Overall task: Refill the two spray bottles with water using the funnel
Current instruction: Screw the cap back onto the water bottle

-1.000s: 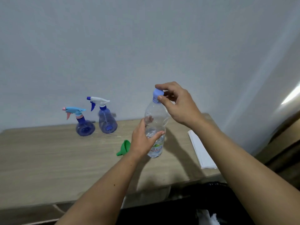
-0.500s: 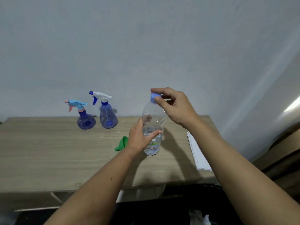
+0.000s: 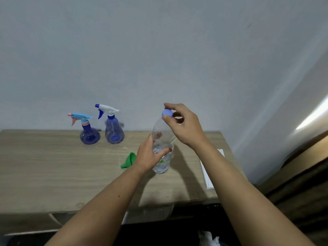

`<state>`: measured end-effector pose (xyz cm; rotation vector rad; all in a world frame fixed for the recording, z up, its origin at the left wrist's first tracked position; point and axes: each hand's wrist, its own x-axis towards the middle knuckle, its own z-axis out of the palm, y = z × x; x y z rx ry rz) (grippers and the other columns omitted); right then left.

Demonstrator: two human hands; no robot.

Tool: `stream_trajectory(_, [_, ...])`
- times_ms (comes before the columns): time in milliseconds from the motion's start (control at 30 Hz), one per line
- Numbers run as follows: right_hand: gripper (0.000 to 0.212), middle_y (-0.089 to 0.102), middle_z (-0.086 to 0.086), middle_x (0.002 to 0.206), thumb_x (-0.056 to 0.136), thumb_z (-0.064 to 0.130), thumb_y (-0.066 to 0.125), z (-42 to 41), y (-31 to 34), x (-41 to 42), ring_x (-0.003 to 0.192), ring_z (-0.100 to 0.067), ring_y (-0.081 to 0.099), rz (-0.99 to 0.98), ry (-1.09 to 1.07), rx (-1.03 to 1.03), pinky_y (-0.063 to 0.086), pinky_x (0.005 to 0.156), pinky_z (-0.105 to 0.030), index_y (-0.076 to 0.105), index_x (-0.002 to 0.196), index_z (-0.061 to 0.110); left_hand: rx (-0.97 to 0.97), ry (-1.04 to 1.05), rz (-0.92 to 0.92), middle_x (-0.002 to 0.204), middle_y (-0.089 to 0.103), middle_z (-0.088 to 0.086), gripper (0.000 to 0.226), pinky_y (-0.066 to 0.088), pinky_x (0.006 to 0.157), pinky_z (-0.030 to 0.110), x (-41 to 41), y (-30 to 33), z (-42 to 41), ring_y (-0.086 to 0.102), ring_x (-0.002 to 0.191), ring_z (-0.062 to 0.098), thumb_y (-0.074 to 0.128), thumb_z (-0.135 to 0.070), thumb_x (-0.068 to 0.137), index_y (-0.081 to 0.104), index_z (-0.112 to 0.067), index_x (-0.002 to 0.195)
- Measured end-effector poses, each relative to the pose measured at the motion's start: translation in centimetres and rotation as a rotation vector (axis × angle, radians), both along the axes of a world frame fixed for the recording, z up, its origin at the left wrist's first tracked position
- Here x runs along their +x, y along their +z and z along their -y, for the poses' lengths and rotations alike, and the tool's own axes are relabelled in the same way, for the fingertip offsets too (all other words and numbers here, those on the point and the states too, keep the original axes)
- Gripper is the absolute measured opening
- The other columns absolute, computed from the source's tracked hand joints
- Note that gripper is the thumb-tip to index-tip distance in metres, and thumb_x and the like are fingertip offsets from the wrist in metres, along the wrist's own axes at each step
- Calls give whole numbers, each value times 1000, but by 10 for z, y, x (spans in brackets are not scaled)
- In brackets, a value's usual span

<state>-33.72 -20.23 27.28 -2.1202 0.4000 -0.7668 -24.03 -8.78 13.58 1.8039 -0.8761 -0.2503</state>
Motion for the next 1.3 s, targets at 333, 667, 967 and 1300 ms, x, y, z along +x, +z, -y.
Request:
stream_trajectory(333, [34, 73, 10, 104, 83, 33, 89, -18, 2, 2, 93, 0, 66, 27, -176, 159, 57, 85, -17, 72, 110, 20, 61, -59, 8, 136, 65, -7, 74, 44, 99, 23, 5, 3, -4, 59, 119, 8, 89, -44, 80, 54, -21, 141])
stream_trajectory(667, [17, 76, 9, 105, 91, 22, 81, -31, 3, 8, 85, -3, 65, -23, -233, 79, 50, 80, -12, 77, 107, 20, 82, -104, -43, 136, 67, -4, 76, 44, 98, 23, 11, 11, -9, 62, 121, 12, 91, -42, 79, 55, -20, 142])
stream_trajectory(967, [22, 75, 7, 111, 93, 25, 79, -40, 0, 4, 99, -8, 67, -22, -270, 56, 56, 92, -23, 74, 114, 20, 75, -131, -78, 142, 63, -6, 84, 42, 100, 22, 14, 8, -10, 61, 127, 14, 93, -48, 75, 54, -20, 144])
stream_trajectory(1300, [75, 55, 14, 149, 85, 34, 87, -41, -29, -5, 132, -7, 55, 65, -276, 163, 47, 110, -26, 50, 150, 28, 57, -176, -83, 170, 33, -10, 129, 39, 121, 37, 31, -10, -38, 40, 148, 9, 94, -62, 63, 23, -32, 166])
